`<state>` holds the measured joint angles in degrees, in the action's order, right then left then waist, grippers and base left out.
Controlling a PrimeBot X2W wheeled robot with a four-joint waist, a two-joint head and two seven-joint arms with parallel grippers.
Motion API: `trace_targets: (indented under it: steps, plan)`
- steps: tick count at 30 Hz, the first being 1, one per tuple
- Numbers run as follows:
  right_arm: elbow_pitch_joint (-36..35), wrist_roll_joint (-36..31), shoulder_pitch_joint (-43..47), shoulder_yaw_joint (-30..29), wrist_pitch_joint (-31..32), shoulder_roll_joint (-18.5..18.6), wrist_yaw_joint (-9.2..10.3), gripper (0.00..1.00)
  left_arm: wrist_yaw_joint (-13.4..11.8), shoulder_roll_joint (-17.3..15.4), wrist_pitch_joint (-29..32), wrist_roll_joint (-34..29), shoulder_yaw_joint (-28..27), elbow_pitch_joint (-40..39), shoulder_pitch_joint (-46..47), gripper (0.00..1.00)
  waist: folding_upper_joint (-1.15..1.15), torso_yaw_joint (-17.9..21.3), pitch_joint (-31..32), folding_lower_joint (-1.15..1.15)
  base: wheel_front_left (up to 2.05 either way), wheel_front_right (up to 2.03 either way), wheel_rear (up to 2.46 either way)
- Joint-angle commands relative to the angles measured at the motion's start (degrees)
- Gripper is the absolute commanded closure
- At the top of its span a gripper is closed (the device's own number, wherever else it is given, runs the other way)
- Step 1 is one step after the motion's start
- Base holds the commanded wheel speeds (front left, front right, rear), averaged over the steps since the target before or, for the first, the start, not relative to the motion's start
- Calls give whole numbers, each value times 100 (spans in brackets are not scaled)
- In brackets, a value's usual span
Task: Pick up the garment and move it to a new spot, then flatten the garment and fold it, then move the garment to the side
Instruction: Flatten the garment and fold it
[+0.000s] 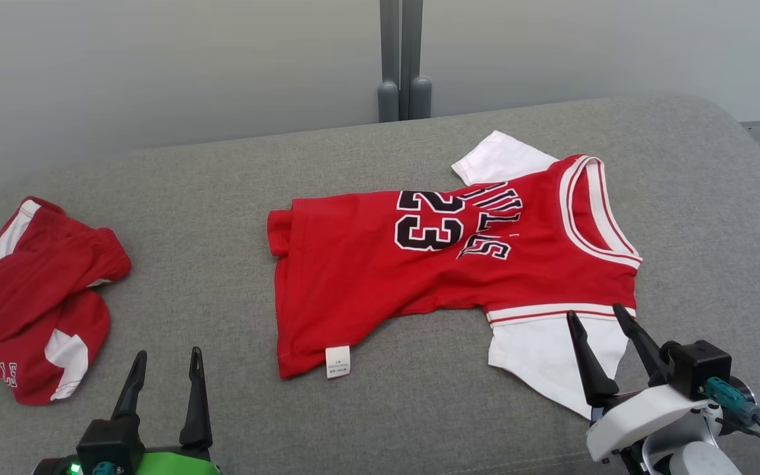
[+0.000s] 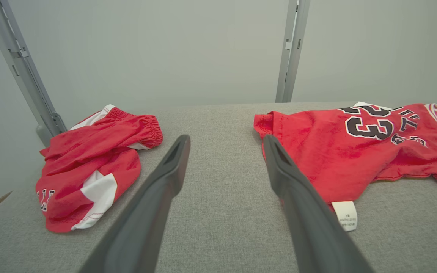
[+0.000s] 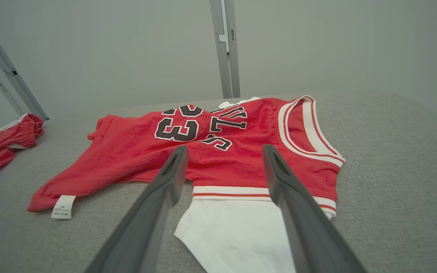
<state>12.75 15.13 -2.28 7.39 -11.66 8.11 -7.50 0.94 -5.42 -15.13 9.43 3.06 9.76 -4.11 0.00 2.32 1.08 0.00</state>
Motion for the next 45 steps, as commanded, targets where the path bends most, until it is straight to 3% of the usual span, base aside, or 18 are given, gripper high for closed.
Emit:
trace_targets:
  steps: [1, 13, 23, 32, 45]
  plan:
    - [-7, 29, -34, -17, -3, 22, 2, 0, 5, -4, 0, -56, -28, 0, 5, 0, 0, 6, 2, 0, 0, 0, 0]
    - [19, 10, -47, -24, -22, 13, 2, 0, 30, 4, 0, -66, -21, 35, 56, 0, 0, 33, 12, 0, 0, 0, 0]
    - [174, 54, 31, 15, 289, -32, 2, 0, 322, 87, 1, -37, 408, 375, 400, 0, 0, 141, -1, 0, 0, 0, 0]
    - [446, 142, 32, -44, 660, -21, 2, 0, 556, 117, 15, 248, 763, 1455, 885, 0, 0, 456, -253, 0, 0, 0, 0]
    - [1226, 170, -261, -70, 599, -125, 2, 0, 610, 71, 3, 335, 786, 2526, 1609, 0, 0, 628, -858, 0, 0, 0, 0]
